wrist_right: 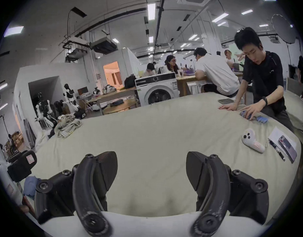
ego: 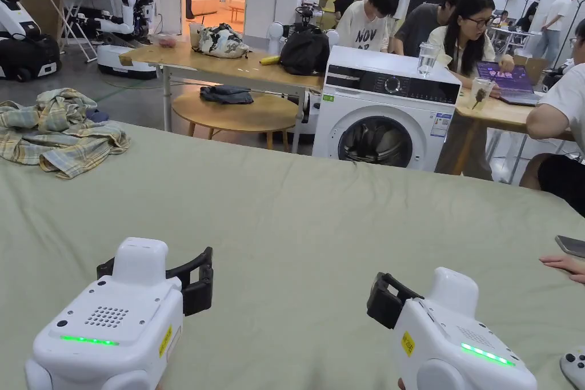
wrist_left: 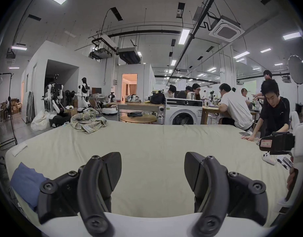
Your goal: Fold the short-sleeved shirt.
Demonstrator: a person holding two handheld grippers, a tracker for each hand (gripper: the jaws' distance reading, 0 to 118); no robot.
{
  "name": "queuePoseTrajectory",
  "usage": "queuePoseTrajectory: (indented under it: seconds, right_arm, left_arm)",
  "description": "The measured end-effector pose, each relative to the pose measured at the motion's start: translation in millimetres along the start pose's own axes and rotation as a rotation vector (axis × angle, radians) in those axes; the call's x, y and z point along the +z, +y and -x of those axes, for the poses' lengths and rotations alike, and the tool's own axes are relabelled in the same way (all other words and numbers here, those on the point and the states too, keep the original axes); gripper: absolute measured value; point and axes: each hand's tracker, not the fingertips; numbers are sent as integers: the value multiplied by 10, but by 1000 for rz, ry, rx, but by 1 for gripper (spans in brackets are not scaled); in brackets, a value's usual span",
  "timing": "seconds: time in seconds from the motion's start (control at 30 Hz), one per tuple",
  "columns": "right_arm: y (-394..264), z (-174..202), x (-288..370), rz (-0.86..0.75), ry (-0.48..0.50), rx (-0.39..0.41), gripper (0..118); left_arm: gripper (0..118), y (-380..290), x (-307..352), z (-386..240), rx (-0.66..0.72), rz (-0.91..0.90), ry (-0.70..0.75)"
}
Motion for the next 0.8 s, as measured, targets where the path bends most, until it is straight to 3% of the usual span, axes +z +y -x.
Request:
queuePoseTrajectory:
  seconds: [0.43, 0.8]
  right_arm:
    - [42, -22, -1, -14, 5, -16, 85]
    - [36, 31, 45, -80, -69, 93, 85]
  left_arm:
    - [76, 10, -25, -34, -22, 1, -15]
    - [76, 16, -30, -51, -42, 1, -17]
